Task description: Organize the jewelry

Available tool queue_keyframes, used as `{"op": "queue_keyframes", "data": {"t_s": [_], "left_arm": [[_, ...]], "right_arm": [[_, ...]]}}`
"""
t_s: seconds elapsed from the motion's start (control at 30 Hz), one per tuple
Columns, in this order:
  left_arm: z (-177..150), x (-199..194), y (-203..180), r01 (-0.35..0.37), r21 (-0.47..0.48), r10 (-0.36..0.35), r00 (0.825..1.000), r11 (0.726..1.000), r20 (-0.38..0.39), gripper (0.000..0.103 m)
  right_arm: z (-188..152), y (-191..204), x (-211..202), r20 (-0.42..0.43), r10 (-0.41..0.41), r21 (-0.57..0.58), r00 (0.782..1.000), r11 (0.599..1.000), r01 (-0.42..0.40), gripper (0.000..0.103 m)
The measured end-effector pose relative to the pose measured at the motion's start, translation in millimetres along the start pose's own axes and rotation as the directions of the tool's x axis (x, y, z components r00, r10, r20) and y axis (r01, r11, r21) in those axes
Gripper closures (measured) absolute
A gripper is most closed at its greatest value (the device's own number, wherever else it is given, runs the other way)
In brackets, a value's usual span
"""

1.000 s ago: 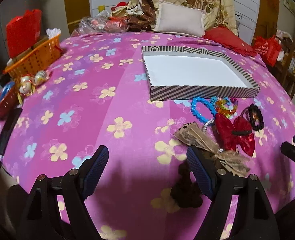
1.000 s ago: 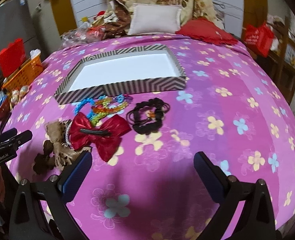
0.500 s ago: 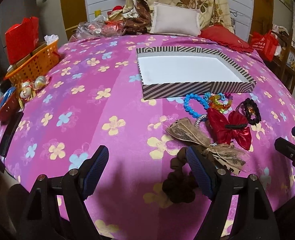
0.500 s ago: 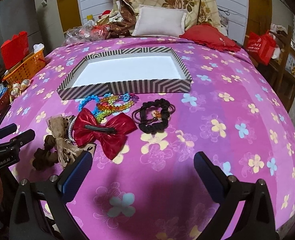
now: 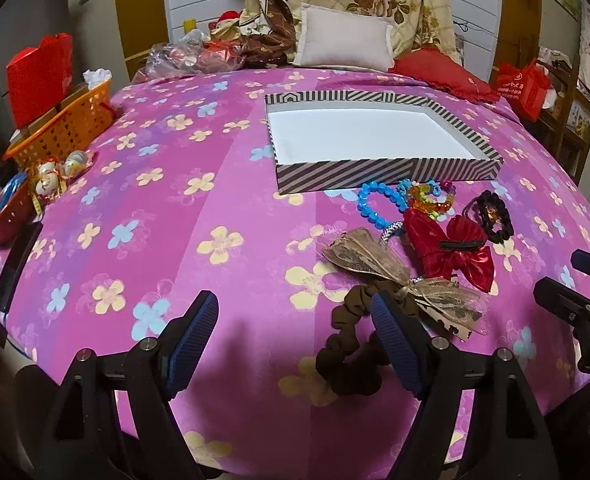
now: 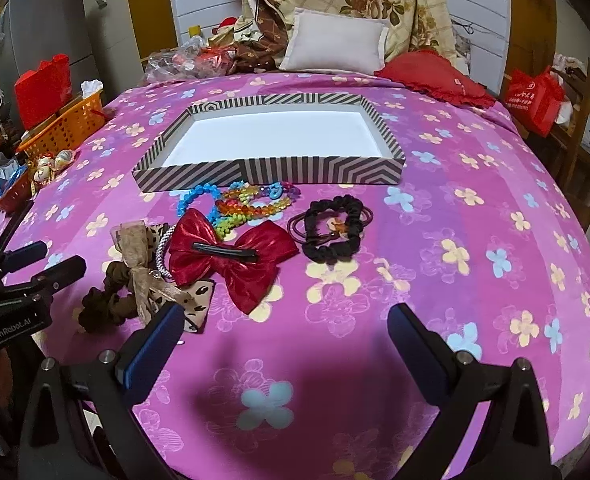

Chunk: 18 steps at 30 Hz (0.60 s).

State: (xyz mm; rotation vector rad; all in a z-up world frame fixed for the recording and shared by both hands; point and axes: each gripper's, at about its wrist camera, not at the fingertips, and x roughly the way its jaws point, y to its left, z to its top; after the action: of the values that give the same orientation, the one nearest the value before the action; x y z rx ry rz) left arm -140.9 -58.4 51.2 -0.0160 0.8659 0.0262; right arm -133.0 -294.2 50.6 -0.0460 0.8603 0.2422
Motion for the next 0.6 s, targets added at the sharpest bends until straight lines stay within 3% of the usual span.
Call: {"op": "queue_keyframes", "data": {"t_s": [0.6], "left_arm": [[-3.4,4.9,-0.4,-0.005,-0.006,0.005,1.000,1.000,-0.019,0.048]], "right_arm": [[-0.7,4.7,3.9,-0.016,-0.018,-0.024,1.000,1.000,0.017,0.000]]}}
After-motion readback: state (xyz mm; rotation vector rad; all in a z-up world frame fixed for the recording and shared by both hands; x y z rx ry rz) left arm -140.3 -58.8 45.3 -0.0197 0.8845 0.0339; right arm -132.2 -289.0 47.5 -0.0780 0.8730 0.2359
